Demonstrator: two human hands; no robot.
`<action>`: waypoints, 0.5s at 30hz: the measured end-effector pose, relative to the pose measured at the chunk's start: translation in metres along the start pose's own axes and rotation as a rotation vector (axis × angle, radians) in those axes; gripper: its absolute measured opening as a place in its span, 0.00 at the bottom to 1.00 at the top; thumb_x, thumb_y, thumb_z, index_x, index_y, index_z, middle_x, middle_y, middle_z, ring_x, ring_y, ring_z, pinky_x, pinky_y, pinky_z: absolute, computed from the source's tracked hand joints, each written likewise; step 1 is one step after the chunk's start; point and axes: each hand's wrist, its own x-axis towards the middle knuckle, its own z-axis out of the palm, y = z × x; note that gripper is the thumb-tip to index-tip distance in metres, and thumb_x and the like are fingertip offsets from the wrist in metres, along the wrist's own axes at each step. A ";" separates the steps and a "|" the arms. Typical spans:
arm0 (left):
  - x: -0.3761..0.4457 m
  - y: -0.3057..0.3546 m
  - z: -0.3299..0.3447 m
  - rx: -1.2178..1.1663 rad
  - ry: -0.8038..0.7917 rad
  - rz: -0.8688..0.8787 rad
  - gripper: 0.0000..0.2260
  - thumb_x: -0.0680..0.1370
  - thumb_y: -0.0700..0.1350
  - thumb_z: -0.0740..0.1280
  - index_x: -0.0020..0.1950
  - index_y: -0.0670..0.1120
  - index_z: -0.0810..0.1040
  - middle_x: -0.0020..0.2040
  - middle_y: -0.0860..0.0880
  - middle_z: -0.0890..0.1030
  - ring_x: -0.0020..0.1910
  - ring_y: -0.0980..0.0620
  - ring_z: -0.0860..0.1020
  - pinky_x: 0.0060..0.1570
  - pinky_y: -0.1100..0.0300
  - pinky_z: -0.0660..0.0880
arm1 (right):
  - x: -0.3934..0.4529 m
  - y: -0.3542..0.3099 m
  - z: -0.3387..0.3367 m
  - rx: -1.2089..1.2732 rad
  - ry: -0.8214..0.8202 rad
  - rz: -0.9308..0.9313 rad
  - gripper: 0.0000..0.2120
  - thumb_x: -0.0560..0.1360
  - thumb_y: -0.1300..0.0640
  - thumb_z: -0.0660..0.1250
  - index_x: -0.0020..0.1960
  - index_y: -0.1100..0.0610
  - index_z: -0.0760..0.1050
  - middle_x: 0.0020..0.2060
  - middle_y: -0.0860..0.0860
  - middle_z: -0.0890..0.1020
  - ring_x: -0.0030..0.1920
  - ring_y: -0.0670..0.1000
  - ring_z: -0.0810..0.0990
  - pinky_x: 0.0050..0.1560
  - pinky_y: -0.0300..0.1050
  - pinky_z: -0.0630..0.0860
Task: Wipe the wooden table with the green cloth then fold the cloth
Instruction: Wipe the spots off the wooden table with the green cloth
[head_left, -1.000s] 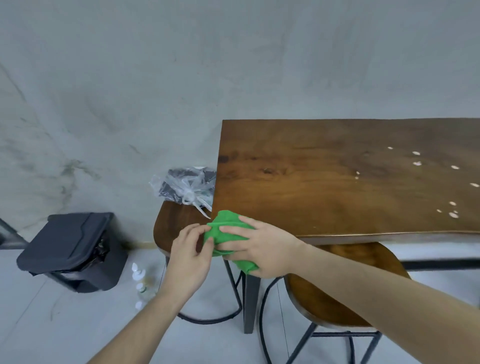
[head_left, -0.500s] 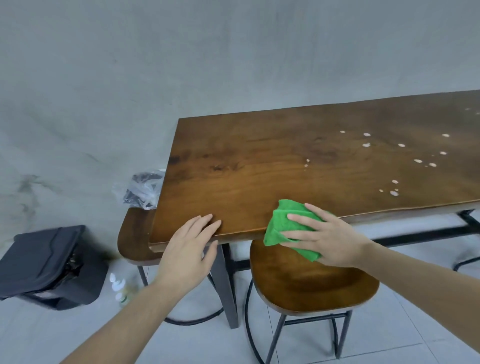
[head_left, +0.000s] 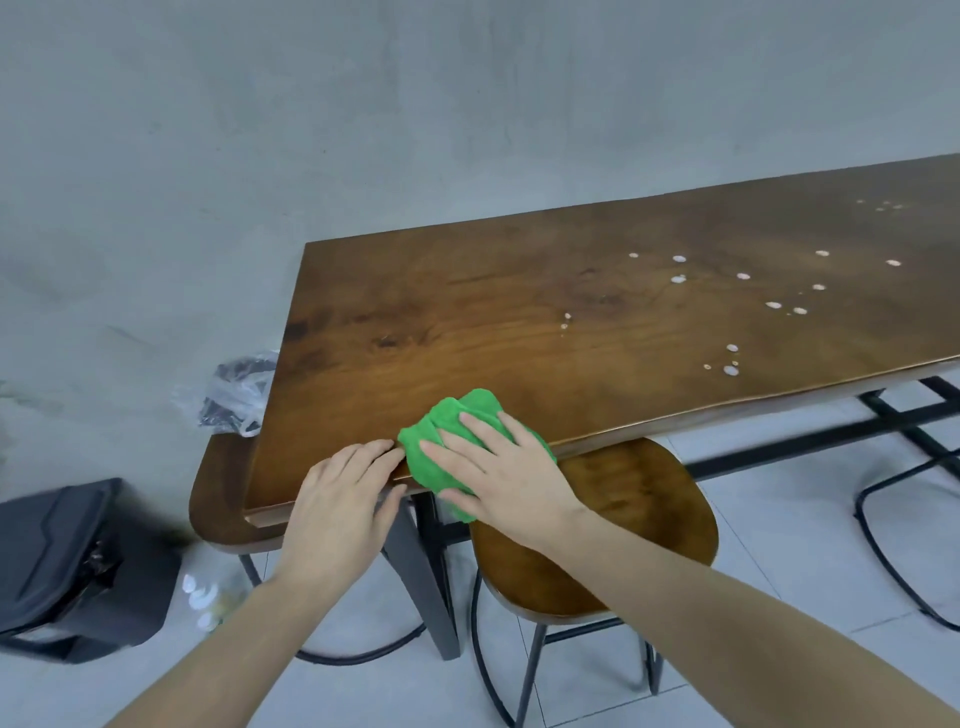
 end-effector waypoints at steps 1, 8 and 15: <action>0.002 0.002 0.000 0.011 -0.005 0.015 0.19 0.78 0.54 0.58 0.65 0.50 0.77 0.62 0.53 0.78 0.61 0.51 0.74 0.57 0.54 0.71 | -0.006 0.009 0.001 -0.021 0.000 -0.005 0.25 0.83 0.40 0.58 0.78 0.48 0.67 0.70 0.48 0.77 0.72 0.56 0.73 0.70 0.59 0.70; 0.031 0.042 0.004 0.001 -0.038 0.085 0.17 0.79 0.53 0.63 0.67 0.52 0.76 0.65 0.53 0.77 0.63 0.50 0.74 0.60 0.52 0.72 | -0.079 0.108 -0.008 -0.066 -0.024 0.137 0.24 0.83 0.38 0.58 0.75 0.47 0.69 0.71 0.49 0.76 0.73 0.55 0.73 0.72 0.56 0.68; 0.049 0.071 0.011 0.005 -0.101 0.096 0.20 0.79 0.58 0.56 0.68 0.54 0.76 0.66 0.54 0.76 0.64 0.51 0.74 0.61 0.53 0.71 | -0.123 0.176 -0.037 0.062 -0.121 0.419 0.25 0.83 0.36 0.51 0.76 0.44 0.68 0.76 0.45 0.69 0.77 0.51 0.65 0.77 0.55 0.61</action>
